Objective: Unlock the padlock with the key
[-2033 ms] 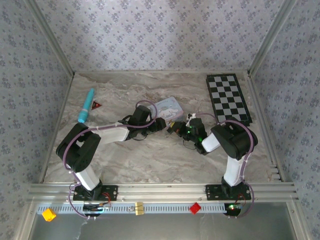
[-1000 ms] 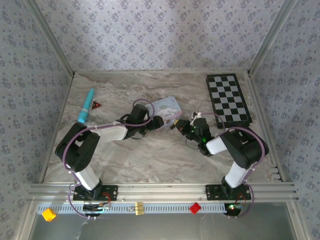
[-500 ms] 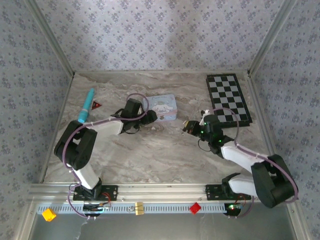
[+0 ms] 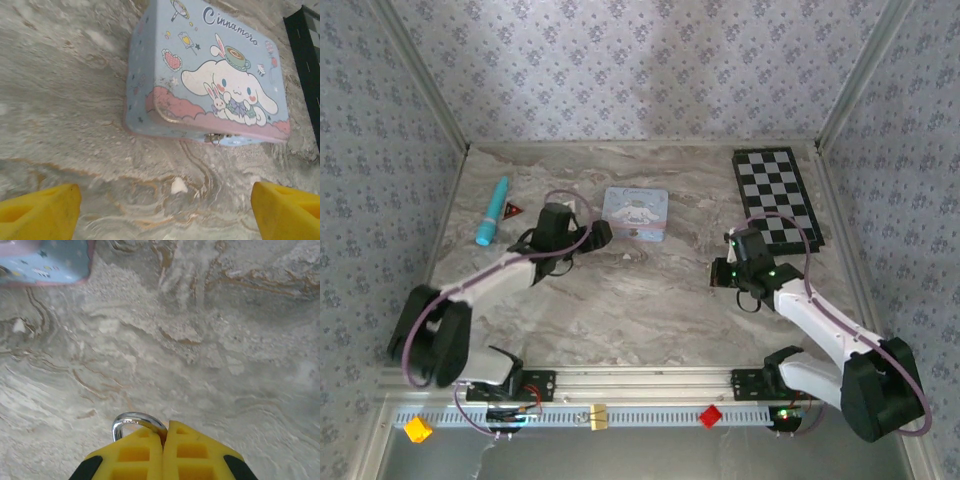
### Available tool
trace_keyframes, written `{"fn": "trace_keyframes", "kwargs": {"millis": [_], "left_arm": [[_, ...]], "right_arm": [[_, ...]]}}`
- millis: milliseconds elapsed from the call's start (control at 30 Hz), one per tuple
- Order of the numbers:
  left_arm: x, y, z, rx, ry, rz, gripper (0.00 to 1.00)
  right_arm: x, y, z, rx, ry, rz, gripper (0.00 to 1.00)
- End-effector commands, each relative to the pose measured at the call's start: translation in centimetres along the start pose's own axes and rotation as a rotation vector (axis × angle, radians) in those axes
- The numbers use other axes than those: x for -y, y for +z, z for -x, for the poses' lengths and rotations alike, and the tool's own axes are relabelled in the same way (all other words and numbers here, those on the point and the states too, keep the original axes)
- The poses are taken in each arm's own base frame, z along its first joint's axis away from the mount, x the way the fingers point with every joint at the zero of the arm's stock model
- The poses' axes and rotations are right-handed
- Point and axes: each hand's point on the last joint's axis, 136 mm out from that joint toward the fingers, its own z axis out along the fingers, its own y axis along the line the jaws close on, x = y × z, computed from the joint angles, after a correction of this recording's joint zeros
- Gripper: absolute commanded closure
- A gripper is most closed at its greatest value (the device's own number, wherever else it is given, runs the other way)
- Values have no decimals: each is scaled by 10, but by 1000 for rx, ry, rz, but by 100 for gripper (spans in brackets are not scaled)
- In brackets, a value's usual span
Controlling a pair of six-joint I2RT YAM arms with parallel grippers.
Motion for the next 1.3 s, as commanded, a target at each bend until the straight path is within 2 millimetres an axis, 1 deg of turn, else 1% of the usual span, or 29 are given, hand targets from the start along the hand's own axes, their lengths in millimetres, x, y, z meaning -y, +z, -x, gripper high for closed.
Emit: {"fn": "trace_keyframes", "kwargs": {"millis": [0,200,467,633,733,833,933,1033,1200,1267], "left_arm": [[-15,-22,0,73,89,50,11],[-31,-57,-8,186,129,58,11],[-45,-89,-19,283,170,48,10],[-56,-98,-26,298,179,83,9],[-59,-98,-30,294,182,87,9],[-61,-100,-29,307,177,92,9],[-64,-102,-28,308,175,114,9],[-64,-102,-28,309,171,111,9],[-63,-103,-27,310,174,111,9],[-63,-104,-26,311,177,113,8]], "right_arm": [[9,-2,-12,-89,-57,-73,100],[4,20,-16,-156,-85,-93,100],[-6,47,-17,-223,-122,-104,100],[-8,56,-17,-247,-143,-128,100],[-9,60,-19,-264,-162,-141,100],[-10,63,-19,-270,-172,-148,100],[-10,65,-19,-275,-180,-159,97],[-11,64,-20,-281,-191,-164,91],[-16,57,-16,-263,-212,-154,80],[-19,52,-15,-255,-229,-147,70]]}}
